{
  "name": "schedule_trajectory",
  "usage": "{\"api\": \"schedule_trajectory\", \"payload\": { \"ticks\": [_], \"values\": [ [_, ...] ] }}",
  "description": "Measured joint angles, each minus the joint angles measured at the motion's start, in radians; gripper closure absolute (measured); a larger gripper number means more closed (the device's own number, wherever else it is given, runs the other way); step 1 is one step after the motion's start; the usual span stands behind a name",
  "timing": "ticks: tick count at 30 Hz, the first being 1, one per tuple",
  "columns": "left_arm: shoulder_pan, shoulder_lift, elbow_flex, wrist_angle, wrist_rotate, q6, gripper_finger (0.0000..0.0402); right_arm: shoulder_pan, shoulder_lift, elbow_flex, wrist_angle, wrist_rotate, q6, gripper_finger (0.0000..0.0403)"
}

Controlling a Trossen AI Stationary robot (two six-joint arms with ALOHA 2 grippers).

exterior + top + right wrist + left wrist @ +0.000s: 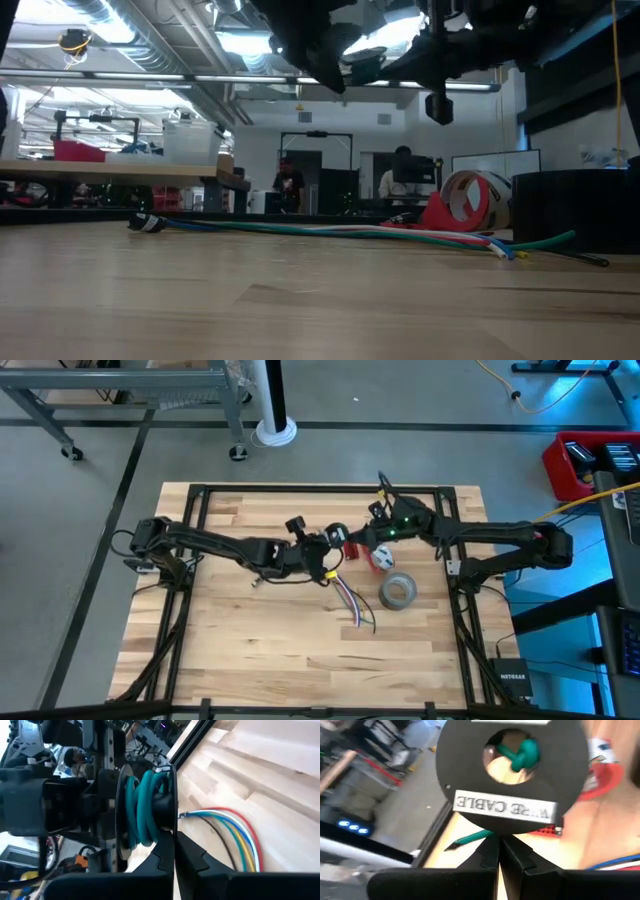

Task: Coil cords
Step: Coil green wire onto the spool

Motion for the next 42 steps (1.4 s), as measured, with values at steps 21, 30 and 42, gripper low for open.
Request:
{"api": "schedule_trajectory", "payload": {
  "ticks": [21, 30, 42],
  "values": [
    [0.134, -0.003, -0.073, -0.152, 0.168, -0.081, 0.0401, -0.057, 0.367, 0.002, 0.257, -0.221, 0.092, 0.0402],
    [0.175, -0.003, -0.175, -0.134, 0.213, -0.143, 0.0401, -0.081, 0.454, 0.051, 0.32, -0.254, 0.104, 0.0402],
    [0.195, -0.003, -0.248, -0.106, 0.233, -0.165, 0.0401, -0.105, 0.639, 0.177, 0.319, -0.349, 0.129, 0.0402]
  ]
}}
